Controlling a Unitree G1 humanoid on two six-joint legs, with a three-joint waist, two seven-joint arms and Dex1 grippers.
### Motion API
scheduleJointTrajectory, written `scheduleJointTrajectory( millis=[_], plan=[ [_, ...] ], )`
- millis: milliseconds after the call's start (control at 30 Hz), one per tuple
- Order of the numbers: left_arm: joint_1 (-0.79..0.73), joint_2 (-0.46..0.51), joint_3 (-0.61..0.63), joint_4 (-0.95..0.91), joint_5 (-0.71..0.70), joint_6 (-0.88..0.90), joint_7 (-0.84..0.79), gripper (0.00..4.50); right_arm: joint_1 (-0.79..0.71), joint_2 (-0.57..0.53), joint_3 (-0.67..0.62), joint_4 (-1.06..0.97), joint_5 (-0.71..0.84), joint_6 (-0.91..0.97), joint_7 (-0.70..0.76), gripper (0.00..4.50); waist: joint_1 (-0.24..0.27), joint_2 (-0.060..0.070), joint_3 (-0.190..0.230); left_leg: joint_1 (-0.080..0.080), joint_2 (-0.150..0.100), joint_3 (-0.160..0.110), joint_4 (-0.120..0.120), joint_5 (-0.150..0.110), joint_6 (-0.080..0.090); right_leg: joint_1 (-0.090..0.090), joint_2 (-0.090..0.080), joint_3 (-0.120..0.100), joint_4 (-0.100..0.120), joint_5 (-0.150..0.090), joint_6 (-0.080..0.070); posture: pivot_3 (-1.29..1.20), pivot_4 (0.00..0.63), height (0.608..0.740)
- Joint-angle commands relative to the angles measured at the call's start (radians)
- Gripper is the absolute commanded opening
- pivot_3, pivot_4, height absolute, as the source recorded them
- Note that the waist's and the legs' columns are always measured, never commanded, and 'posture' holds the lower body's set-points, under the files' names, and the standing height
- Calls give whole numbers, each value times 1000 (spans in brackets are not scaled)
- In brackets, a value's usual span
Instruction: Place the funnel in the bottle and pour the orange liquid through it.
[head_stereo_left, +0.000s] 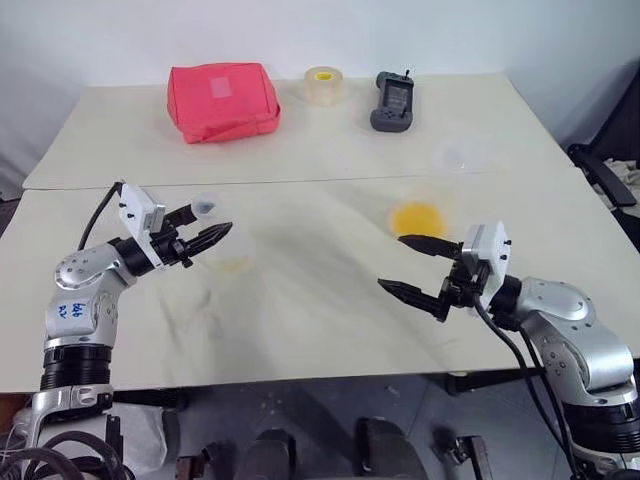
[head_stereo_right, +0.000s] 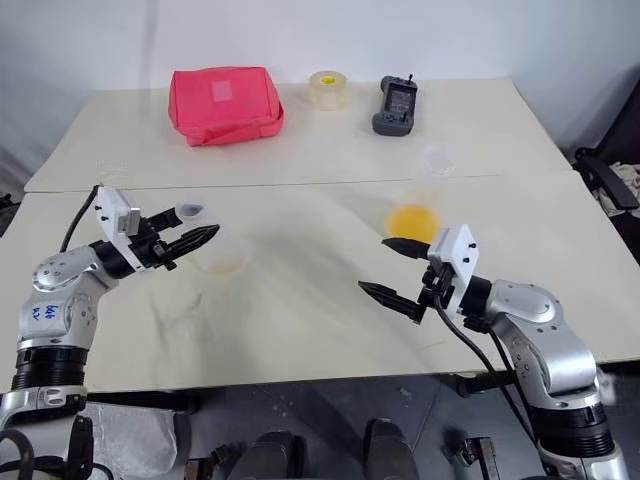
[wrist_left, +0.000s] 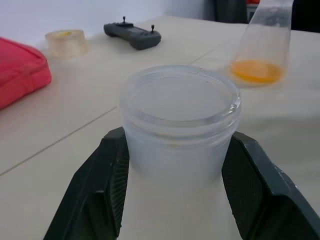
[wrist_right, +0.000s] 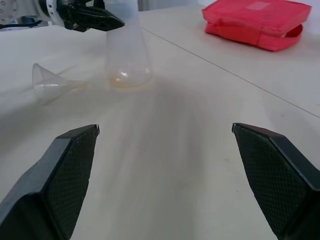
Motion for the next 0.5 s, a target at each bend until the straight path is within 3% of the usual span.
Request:
scheduleJointTrajectory(
  millis=[33, 200, 500],
  plan=[
    [-73, 3, -12, -14, -44, 4, -88, 2305, -13, -23, -28, -39, 29, 5, 9, 4500, 2, 0, 0, 0, 0, 0, 0, 0, 0, 0, 0, 0, 0, 0, 0, 0, 150, 740],
    [-177, -33, -86, 26, -10, 41, -124, 2305, -43, -42, -13, -17, 1, -7, 10, 4500, 2, -1, 0, -2, -1, 0, 2, 0, 0, 0, 0, 0, 0, 1, 2, 0, 150, 740],
    [-331, -227, -254, 187, 98, -34, -158, 2305, -5, -45, -25, -42, -34, -14, -42, 4500, -3, -1, 0, -8, -4, -1, 9, 0, 1, -2, 2, 0, 2, 2, 4, 0, 150, 740]
  ],
)
